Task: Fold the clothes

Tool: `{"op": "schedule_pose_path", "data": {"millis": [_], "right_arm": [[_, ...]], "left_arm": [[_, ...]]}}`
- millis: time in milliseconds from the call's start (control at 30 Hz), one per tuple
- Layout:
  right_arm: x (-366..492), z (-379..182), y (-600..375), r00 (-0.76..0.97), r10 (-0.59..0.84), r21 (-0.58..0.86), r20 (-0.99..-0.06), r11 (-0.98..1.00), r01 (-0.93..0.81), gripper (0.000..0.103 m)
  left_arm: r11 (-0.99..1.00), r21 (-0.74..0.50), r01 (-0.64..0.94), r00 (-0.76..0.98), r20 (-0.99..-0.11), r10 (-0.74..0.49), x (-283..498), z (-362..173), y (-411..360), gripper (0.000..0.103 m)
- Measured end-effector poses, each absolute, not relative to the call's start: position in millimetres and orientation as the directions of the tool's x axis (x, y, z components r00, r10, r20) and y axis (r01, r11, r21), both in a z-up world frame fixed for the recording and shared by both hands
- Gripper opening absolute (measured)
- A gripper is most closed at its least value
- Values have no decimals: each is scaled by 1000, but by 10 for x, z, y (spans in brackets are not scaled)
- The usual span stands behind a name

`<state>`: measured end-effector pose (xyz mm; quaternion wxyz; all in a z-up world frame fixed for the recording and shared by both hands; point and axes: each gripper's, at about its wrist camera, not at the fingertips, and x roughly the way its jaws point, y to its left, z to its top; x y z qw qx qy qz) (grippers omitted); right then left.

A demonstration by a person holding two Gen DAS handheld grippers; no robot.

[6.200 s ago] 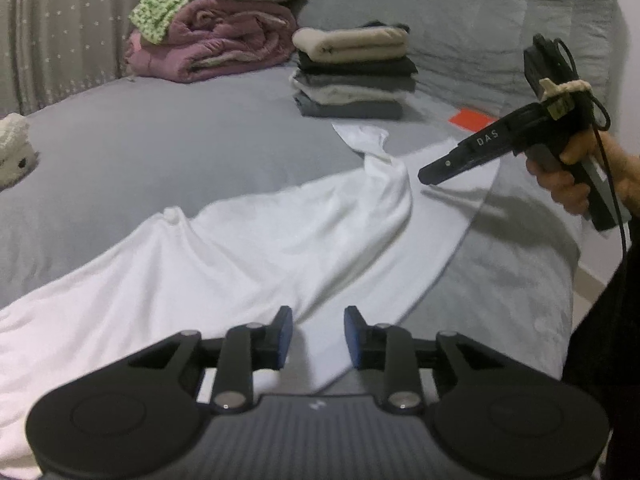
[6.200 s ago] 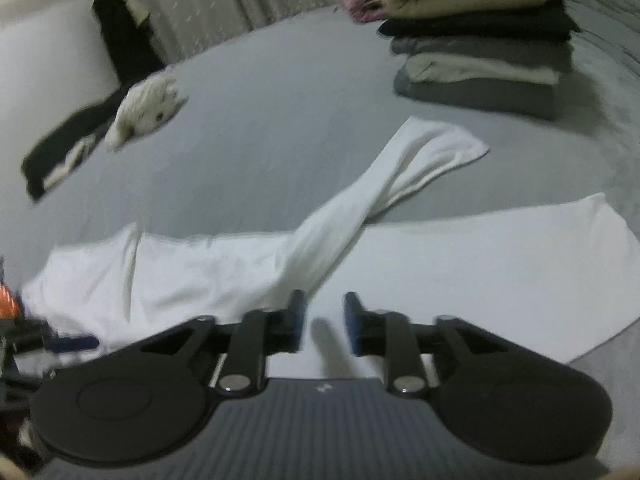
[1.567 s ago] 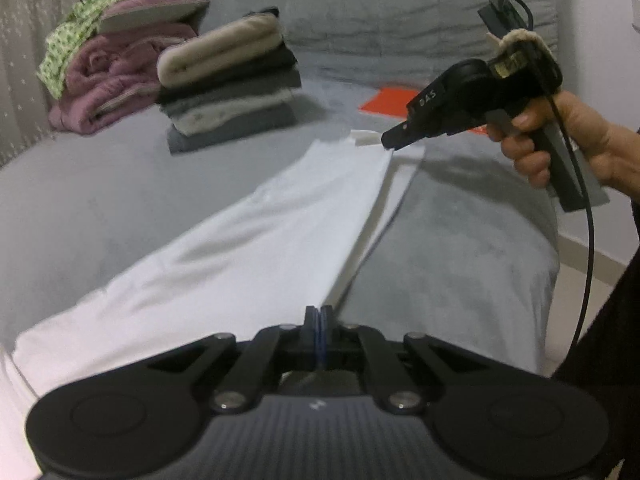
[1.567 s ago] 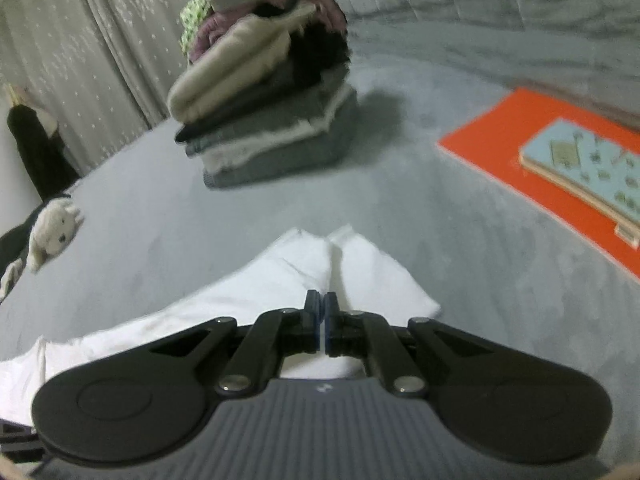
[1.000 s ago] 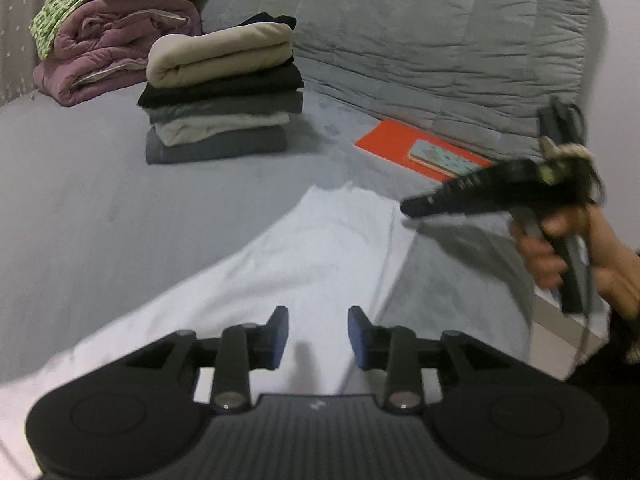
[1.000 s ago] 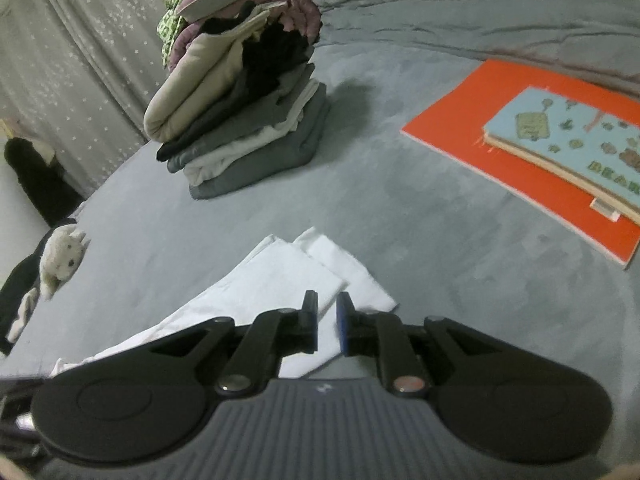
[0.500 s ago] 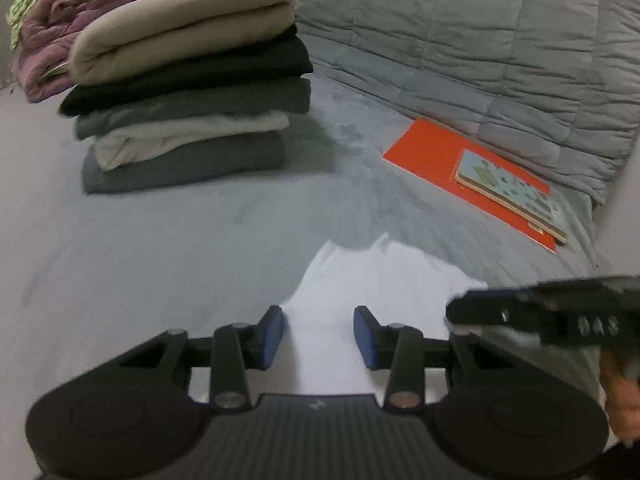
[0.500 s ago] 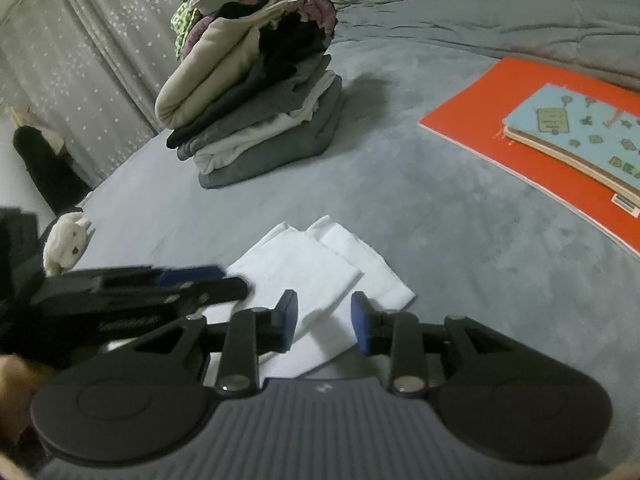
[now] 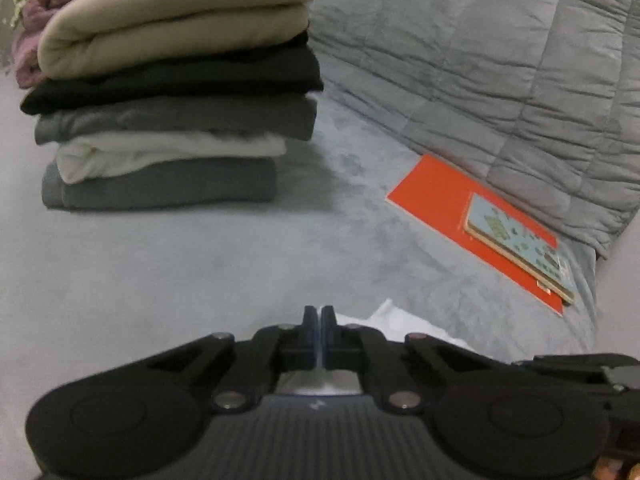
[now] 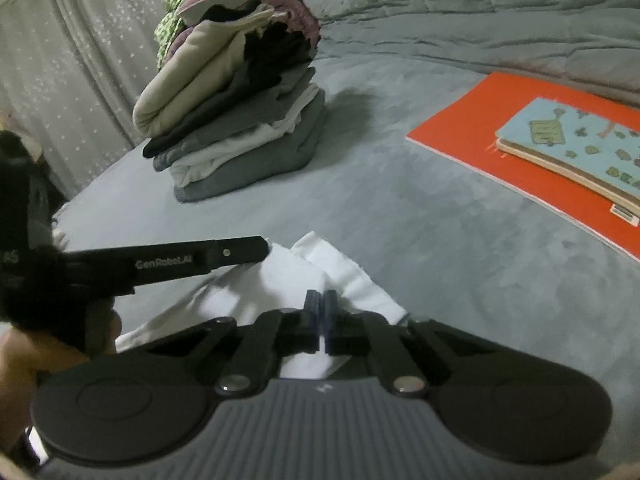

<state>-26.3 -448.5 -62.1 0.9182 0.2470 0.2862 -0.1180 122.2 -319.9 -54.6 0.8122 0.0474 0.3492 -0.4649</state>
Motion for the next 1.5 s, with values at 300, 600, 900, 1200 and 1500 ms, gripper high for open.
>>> {"op": "schedule_pose_path", "data": {"millis": [300,600,900,1200,1500], "right_arm": [[-594,-234,-4365,847,-159,364,-508,851,378,1],[-688,-194,-4424,809,-221,315,-546,840,442,2],[-569,-395,-4499,718,-229,255,-657,829,498,2],[-518,-340,-4431,705,-241,214,-667,845,491,15],[-493,-192,-4378,731,-237,233,-639,847,478,31]], "left_arm": [[517,-244,820,370,-463,-806,956,-194,-3095,1],[501,-233,834,355,-470,-808,770,-243,-3408,1],[519,-239,820,334,-538,-774,749,-560,-3580,1],[550,-256,795,348,-550,-759,738,-621,-3597,6],[599,-229,768,411,-541,-734,644,-366,-3279,35]]}}
